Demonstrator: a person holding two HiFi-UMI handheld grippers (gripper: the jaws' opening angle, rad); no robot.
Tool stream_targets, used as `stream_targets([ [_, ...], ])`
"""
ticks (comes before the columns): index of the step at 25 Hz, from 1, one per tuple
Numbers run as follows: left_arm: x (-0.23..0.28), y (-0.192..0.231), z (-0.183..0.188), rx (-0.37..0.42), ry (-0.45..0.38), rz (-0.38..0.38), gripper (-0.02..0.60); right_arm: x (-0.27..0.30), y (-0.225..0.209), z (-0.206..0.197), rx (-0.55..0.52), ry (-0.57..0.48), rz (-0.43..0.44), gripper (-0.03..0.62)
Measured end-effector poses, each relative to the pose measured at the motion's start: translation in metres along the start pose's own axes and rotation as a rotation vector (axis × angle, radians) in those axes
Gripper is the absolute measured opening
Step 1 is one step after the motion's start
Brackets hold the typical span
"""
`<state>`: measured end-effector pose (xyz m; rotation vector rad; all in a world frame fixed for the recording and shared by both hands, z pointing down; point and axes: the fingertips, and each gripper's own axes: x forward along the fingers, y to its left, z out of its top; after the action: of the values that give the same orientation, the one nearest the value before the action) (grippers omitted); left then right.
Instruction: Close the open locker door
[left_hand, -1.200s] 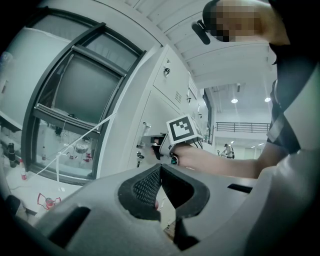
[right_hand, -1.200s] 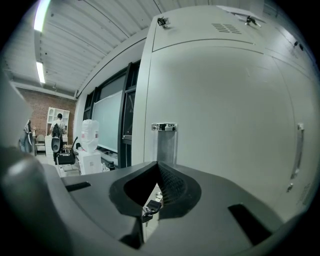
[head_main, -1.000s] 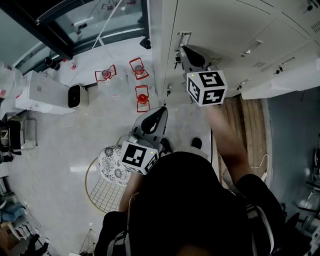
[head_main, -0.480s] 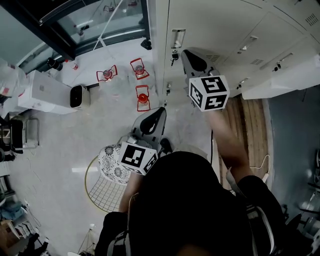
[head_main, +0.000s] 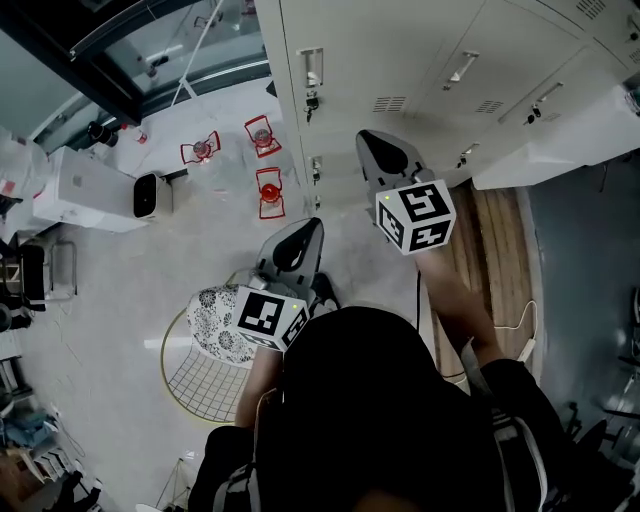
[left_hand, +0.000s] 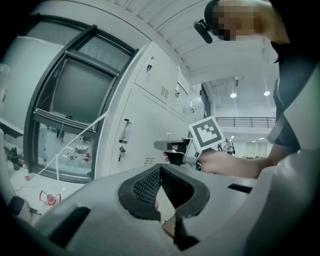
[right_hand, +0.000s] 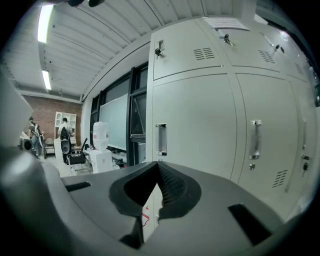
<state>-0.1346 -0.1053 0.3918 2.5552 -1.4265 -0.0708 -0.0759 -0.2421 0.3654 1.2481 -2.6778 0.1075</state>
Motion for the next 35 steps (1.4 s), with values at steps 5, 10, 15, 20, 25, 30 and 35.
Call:
stream_targets([
  [5, 0.004, -0.033, -0.009, 0.007, 0.015, 0.01, 0.018, -0.05, -0.004, -0.015, -0.003, 0.004, 0.054, 0.005],
  [10, 0.003, -0.071, -0.027, -0.013, 0.045, 0.014, 0.018, -0.099, -0.015, -0.035, 0.011, 0.016, 0.06, 0.005],
  [15, 0.006, -0.12, -0.038, -0.016, 0.059, -0.01, 0.018, -0.156, -0.037, -0.055, 0.047, 0.017, 0.018, 0.005],
  [20, 0.005, -0.163, -0.041, 0.003, 0.062, -0.045, 0.018, -0.212, -0.053, -0.064, 0.073, 0.005, -0.026, 0.005],
  [25, 0.0, -0.2, -0.044, 0.021, 0.058, -0.071, 0.018, -0.269, -0.062, -0.065, 0.094, -0.025, -0.057, 0.005],
  [30, -0.007, -0.221, -0.041, 0.032, 0.037, -0.068, 0.018, -0.314, -0.062, -0.063, 0.103, -0.049, -0.07, 0.005],
  [35, -0.019, -0.243, -0.034, 0.038, 0.004, -0.063, 0.018, -0.349, -0.046, -0.061, 0.089, -0.065, -0.038, 0.005],
])
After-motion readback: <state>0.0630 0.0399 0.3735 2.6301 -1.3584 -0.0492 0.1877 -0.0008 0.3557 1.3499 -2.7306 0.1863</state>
